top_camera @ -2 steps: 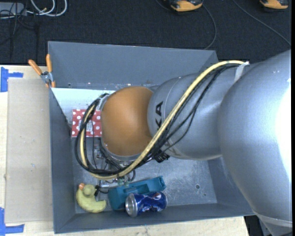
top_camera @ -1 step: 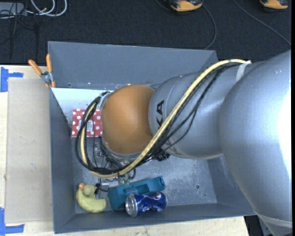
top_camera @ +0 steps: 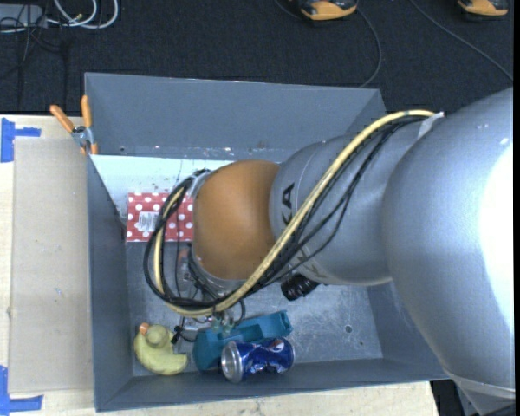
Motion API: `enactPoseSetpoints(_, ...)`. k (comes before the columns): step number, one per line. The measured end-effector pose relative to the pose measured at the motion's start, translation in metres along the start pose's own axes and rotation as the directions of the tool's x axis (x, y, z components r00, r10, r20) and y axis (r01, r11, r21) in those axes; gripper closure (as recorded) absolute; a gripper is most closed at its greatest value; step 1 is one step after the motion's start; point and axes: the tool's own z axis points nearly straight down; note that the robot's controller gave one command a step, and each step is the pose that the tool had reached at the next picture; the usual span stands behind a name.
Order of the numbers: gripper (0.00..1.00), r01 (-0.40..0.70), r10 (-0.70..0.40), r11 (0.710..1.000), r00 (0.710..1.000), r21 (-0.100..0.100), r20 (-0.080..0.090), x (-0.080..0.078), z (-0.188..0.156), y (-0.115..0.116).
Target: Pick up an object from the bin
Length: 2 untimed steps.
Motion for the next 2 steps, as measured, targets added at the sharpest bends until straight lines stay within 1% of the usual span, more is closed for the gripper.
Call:
enactPoseSetpoints(1,0.00,-0.232,0.232,0.973,0.973,0.005,-0.004,-0.019,0.038,-0.026)
enactPoseSetpoints(2,0.00,-0.007,0.007,1.000,1.000,-0.002,0.000,-0.022,0.054,-0.045)
